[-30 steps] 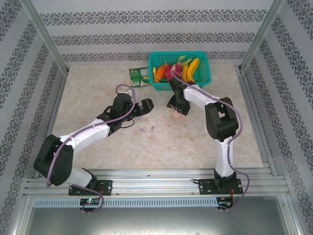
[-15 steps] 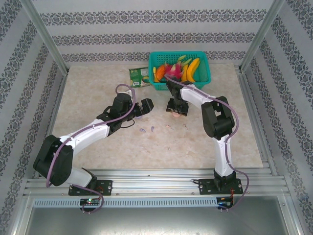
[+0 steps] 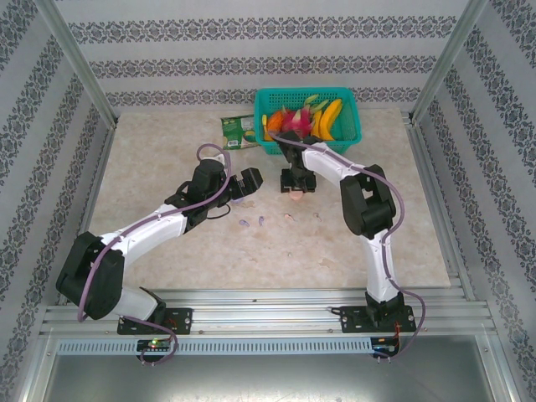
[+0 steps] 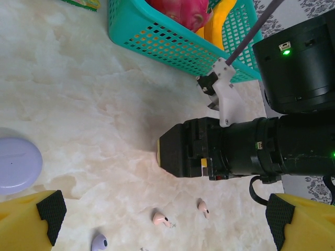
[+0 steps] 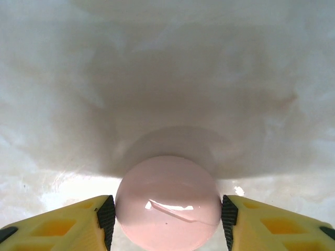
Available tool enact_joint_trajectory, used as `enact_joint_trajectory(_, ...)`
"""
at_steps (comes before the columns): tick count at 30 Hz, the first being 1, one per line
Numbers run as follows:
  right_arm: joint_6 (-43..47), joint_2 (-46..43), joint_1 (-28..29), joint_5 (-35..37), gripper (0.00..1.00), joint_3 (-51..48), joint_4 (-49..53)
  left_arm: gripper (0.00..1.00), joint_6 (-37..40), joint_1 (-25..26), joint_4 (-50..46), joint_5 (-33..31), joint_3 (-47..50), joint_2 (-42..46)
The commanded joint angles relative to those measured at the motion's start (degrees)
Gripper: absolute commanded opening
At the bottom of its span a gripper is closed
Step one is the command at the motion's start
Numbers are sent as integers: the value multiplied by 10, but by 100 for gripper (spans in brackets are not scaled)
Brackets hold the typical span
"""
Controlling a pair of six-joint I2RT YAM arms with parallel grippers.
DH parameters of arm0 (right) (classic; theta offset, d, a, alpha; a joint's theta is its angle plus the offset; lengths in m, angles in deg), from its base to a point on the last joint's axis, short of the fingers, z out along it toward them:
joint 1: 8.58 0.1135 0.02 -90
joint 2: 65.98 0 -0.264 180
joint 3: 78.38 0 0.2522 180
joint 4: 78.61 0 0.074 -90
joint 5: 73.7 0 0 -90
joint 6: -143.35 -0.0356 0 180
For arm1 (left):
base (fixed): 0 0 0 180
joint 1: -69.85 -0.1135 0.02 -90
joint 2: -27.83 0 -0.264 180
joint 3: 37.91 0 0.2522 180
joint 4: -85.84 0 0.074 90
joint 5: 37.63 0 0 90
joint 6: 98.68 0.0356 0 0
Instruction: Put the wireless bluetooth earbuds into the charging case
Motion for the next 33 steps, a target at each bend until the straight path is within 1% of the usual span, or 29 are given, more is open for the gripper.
enact_joint_trajectory(1, 75, 15, 10, 49, 58, 15, 35, 100, -8, -7, 9, -5, 10, 16)
enact_joint_trajectory(3, 82, 13, 10, 62, 60, 15, 38, 100, -10, -7, 10, -5, 9, 16)
enact_joint_trajectory(5, 77, 7, 10, 59, 66, 13, 39, 100, -12, -7, 11, -4, 11, 16)
enact_joint_trajectory(8, 48, -10, 11, 45, 70, 10, 32, 100, -14, -7, 15, -4, 11, 16)
enact_joint_trajectory(10, 18, -24, 11, 22, 72, 8, 23, 100, -15, -7, 16, -5, 11, 14)
enact_joint_trajectory(15, -99, -53, 11, -5, 74, -1, 8, 100, -19, -7, 17, -7, 10, 11)
enact_joint_trajectory(20, -239, -72, 11, 11, 77, -29, -4, 100, -21, -7, 16, -11, 7, 7)
enact_joint_trajectory(23, -285, -67, 12, 23, 79, -31, -1, 100, -23, -7, 15, -9, 2, 4)
enact_joint_trajectory(28, -291, -37, 12, 18, 79, -5, 17, 100, -22, -6, 15, -8, 0, 5)
enact_joint_trajectory(33, -286, -25, 13, 16, 80, -5, 15, 100, -22, -7, 17, -10, 1, 6)
